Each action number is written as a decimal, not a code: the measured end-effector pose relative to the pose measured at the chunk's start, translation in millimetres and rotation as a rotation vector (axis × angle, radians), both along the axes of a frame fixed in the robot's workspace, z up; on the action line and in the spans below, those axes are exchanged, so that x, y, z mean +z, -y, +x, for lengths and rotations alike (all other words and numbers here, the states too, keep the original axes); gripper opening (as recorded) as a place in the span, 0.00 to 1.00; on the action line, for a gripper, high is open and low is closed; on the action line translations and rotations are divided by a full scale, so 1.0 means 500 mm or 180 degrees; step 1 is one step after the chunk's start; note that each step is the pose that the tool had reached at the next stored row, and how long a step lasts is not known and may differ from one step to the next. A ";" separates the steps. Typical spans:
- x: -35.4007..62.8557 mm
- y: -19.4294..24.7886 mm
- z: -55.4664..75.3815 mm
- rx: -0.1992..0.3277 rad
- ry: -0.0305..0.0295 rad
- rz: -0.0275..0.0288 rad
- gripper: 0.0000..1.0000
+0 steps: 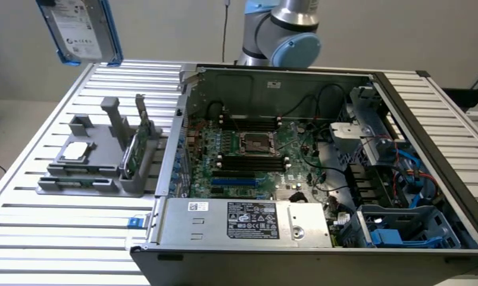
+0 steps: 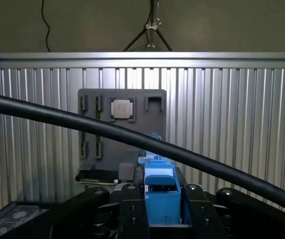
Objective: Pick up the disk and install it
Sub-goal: 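Pick up the disk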
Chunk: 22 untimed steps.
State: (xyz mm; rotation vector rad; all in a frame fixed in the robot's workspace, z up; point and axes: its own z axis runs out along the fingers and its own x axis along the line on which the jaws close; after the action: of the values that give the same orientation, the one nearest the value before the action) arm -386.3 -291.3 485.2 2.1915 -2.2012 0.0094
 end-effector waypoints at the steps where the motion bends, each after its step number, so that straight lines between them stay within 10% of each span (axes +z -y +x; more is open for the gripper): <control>1: 0.008 0.0016 0.010 0.0000 -0.0004 0.0000 0.33; 22: 0.046 0.0460 0.200 0.0000 -0.0062 0.0000 0.33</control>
State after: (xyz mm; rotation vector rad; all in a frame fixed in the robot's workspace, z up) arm -286.1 -314.3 508.3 2.1820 -2.1913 -0.0120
